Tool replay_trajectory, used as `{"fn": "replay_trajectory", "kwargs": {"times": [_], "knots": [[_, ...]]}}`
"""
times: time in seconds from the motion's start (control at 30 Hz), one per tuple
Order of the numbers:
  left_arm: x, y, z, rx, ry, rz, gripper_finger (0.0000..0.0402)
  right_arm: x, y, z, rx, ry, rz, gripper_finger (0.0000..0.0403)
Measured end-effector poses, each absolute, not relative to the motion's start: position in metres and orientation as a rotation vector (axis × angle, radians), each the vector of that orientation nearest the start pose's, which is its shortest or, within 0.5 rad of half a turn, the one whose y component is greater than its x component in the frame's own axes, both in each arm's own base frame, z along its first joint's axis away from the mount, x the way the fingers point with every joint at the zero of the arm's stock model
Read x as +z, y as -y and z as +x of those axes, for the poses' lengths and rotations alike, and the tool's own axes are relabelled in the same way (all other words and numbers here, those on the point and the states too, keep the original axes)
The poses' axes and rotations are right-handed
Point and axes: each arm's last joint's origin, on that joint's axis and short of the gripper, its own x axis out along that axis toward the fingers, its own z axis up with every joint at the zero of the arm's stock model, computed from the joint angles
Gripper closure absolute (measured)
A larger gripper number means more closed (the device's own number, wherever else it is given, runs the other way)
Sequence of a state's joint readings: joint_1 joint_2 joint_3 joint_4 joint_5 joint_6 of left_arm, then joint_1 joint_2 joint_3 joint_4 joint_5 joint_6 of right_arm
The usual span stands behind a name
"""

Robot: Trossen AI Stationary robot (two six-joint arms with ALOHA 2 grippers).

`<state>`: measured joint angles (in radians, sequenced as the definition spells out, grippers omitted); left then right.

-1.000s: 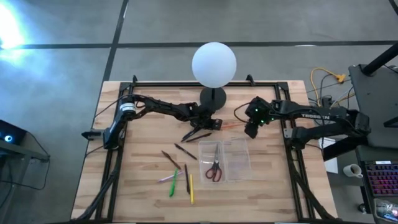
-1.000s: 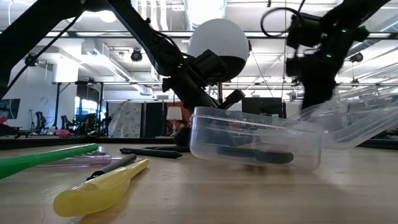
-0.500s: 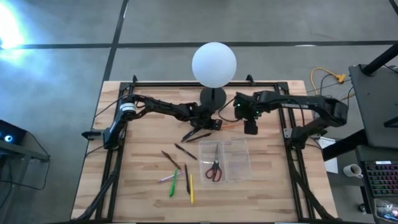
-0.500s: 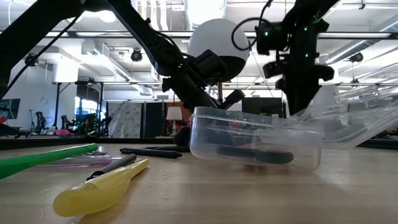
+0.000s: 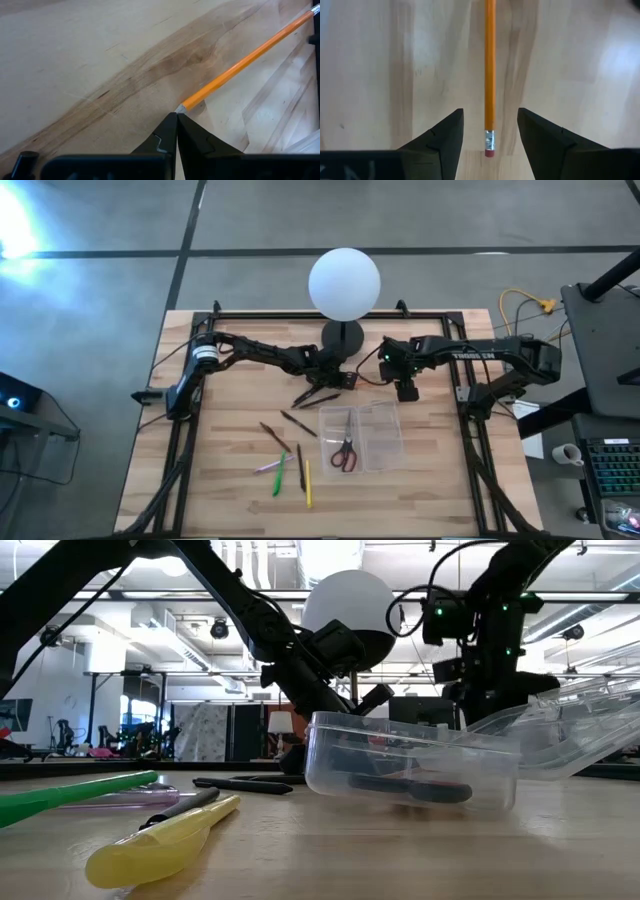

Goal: Pick & place school supplies into a supply box
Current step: Put the orange pencil into the transparent supply box

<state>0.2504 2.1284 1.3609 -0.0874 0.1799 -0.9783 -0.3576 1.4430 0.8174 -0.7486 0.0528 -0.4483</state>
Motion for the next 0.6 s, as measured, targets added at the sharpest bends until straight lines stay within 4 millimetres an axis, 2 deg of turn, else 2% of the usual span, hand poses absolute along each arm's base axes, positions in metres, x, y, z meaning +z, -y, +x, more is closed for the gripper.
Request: {"fn": "replay_trajectory", "kwargs": {"times": [0.23, 0.6], "knots": [[0.128, -0.104, 0.428, 0.476, -0.745, -1.1, 0.0402, 0.167, 0.086, 0.224, -0.031, -1.411, -0.162, 0.0246], [0.126, -0.104, 0.428, 0.477, -0.745, -1.103, 0.0402, 0.155, 0.087, 0.227, -0.022, -1.448, -0.149, 0.0311]]}}
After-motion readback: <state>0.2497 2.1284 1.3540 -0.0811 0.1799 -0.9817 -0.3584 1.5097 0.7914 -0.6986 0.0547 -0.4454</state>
